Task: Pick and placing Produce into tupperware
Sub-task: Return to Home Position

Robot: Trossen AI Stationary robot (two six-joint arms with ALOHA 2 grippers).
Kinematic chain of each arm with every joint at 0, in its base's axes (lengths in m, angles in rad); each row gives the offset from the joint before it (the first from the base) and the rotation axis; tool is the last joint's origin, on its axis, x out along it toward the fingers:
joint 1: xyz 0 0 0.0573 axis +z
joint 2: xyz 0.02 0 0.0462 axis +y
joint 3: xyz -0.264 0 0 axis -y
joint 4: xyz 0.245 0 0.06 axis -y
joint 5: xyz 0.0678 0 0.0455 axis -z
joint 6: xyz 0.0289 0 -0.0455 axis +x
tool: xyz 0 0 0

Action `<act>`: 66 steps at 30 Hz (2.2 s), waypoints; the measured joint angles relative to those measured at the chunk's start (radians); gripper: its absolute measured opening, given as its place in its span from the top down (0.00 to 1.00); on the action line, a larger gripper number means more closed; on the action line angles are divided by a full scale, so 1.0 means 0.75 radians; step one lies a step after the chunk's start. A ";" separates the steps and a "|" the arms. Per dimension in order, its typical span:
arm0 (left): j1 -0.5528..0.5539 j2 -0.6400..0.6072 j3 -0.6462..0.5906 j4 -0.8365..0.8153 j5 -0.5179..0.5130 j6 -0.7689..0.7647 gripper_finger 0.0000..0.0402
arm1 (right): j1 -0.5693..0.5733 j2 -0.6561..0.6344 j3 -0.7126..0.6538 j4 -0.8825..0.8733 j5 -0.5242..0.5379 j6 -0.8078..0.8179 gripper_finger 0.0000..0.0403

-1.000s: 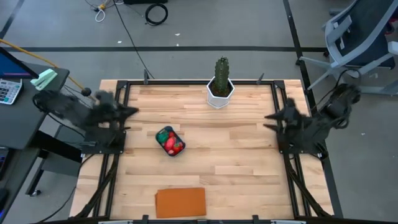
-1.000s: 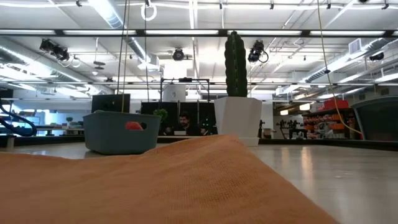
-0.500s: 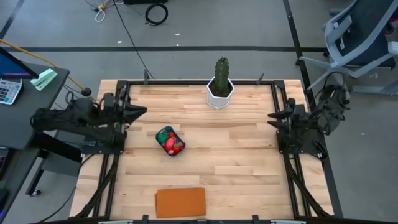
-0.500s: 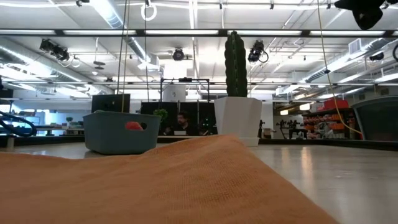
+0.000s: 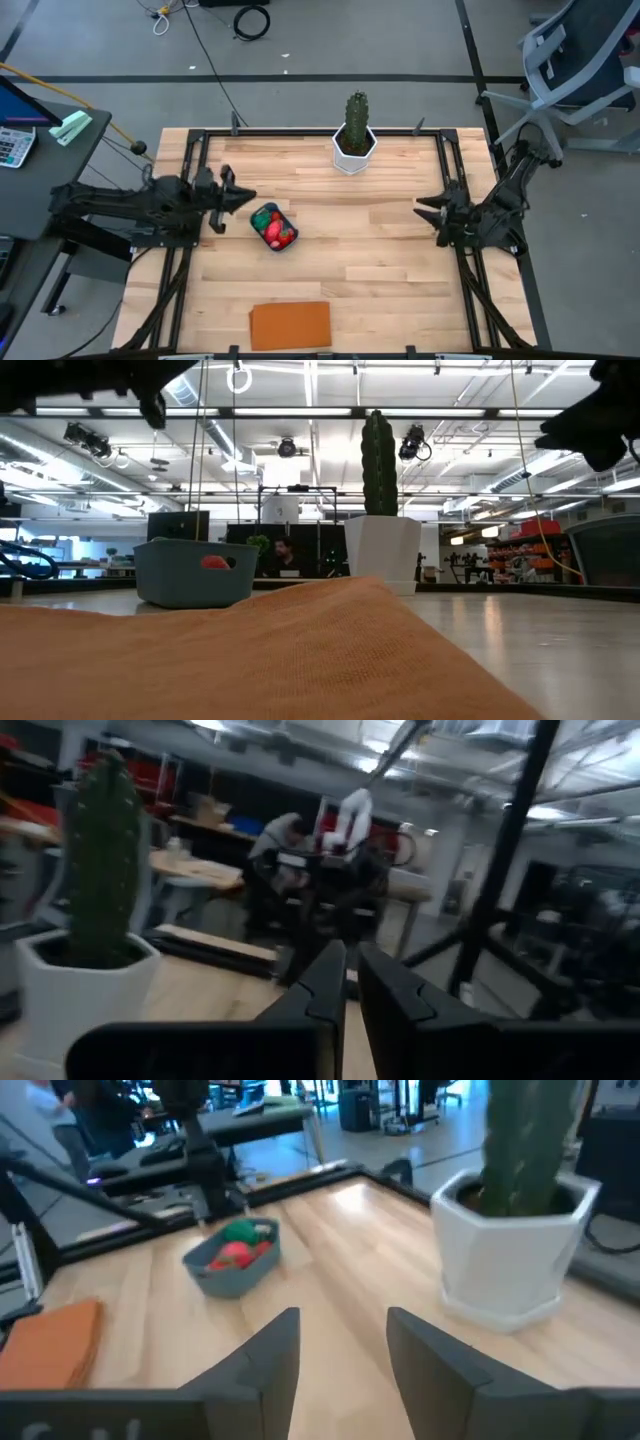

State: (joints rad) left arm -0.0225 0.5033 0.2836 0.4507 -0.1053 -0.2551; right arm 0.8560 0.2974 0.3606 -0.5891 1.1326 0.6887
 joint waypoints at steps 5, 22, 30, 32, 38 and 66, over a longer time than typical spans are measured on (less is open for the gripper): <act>0.000 -0.001 -0.195 0.286 0.007 -0.076 0.91 | 0.000 0.000 -0.112 0.222 -0.177 -0.059 0.60; 0.013 0.000 -0.236 0.291 0.191 -0.095 0.91 | -0.129 0.000 -0.454 1.328 -0.761 -0.823 0.60; 0.029 0.001 -0.236 0.284 0.240 -0.059 0.92 | -0.270 -0.001 -0.466 1.312 -0.805 -0.845 0.60; 0.049 0.000 -0.236 0.288 0.240 -0.064 0.93 | -0.306 -0.003 -0.466 1.307 -0.829 -0.870 0.60; 0.126 0.000 -0.236 0.285 0.252 -0.065 0.91 | -0.424 -0.065 -0.465 1.239 -0.910 -0.897 0.60; 0.089 0.001 -0.359 0.230 0.234 -0.128 0.92 | -0.748 -0.119 -0.347 0.989 -1.100 -0.795 0.60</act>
State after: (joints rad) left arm 0.0441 0.5040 0.0144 0.6229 0.0700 -0.3511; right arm 0.2947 0.2081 0.1000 0.1526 0.3074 0.0923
